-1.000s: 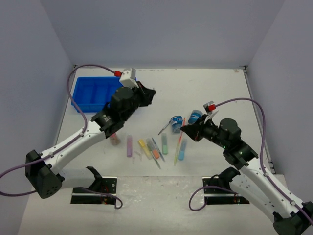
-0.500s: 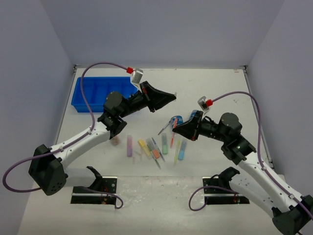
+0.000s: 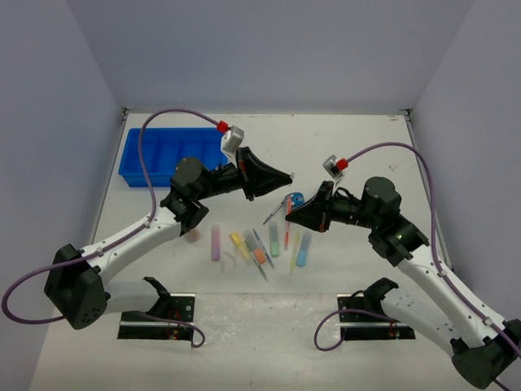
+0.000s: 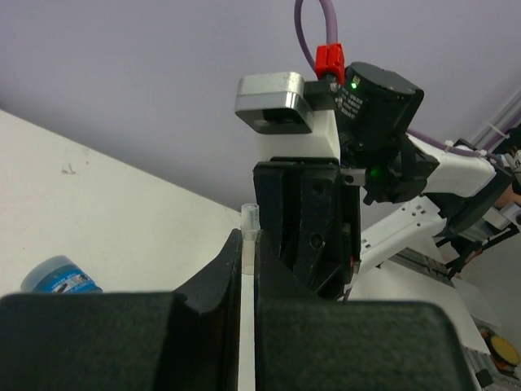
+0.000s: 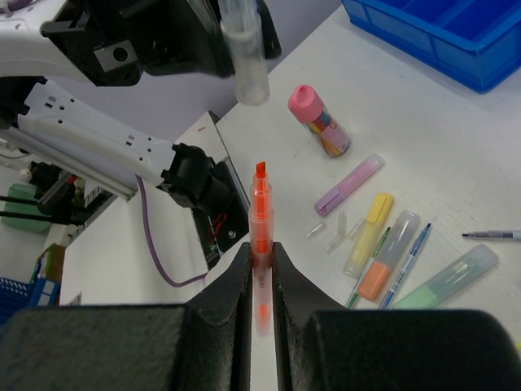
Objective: Sort the stationery into containers
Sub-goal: Close the pen cap on the pen.
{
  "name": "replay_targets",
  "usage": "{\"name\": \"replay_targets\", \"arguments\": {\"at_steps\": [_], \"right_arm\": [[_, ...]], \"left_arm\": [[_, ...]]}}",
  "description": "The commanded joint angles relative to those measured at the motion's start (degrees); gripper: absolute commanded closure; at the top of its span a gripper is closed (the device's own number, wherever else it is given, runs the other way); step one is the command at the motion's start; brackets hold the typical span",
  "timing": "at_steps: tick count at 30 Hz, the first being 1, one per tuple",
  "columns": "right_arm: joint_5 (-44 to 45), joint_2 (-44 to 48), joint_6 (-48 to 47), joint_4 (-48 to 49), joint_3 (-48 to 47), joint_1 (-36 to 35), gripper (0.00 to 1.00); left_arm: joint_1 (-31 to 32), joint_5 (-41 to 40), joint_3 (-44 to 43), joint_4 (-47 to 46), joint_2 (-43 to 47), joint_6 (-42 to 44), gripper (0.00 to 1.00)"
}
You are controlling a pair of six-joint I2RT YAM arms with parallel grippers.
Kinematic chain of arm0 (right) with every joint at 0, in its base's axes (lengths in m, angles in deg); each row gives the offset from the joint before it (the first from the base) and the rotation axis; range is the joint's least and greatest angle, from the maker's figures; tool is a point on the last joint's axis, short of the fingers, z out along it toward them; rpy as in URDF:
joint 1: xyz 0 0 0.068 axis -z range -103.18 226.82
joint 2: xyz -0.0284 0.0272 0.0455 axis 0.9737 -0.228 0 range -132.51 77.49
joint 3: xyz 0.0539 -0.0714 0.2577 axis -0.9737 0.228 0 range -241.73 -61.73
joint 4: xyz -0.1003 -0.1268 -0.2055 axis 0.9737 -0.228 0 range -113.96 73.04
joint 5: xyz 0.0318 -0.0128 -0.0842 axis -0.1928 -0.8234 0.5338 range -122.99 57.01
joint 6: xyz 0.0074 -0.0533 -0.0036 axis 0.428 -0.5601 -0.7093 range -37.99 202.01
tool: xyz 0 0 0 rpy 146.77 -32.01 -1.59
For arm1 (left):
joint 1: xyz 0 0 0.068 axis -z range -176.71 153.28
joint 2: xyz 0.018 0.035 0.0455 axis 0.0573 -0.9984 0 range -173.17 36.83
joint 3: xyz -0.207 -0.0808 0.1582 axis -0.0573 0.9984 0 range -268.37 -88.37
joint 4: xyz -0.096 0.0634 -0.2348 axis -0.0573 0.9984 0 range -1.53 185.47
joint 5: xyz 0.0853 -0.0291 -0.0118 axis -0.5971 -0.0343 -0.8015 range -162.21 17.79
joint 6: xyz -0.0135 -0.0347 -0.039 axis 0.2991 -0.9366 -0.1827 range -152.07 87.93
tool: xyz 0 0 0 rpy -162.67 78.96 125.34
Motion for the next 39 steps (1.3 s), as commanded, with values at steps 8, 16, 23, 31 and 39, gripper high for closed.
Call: {"name": "replay_targets", "arguments": {"at_steps": [8,16,23,31,39], "right_arm": [[-1.4,-1.1,-1.3,-0.4,-4.7,-0.1,1.00],[-0.5,-1.5,-1.7,-0.8,-5.4,-0.1,1.00],[-0.8,-0.9,-1.3,-0.8,-6.0,-0.1,1.00],[-0.2,-1.4,-0.8,-0.1,-6.4,-0.1,1.00],[1.1,-1.4,0.0,-0.3,-6.5,-0.1,1.00]], "left_arm": [[-0.3,1.9,3.9,-11.8,0.4,-6.0,1.00],[-0.4,1.6,4.3,-15.1,-0.5,-10.3,1.00],[-0.4,2.6,4.7,-16.4,-1.3,-11.1,1.00],[-0.3,3.6,4.8,-18.2,-2.7,-12.0,1.00],[-0.2,3.8,5.7,-18.8,-2.8,-12.1,1.00]]}}
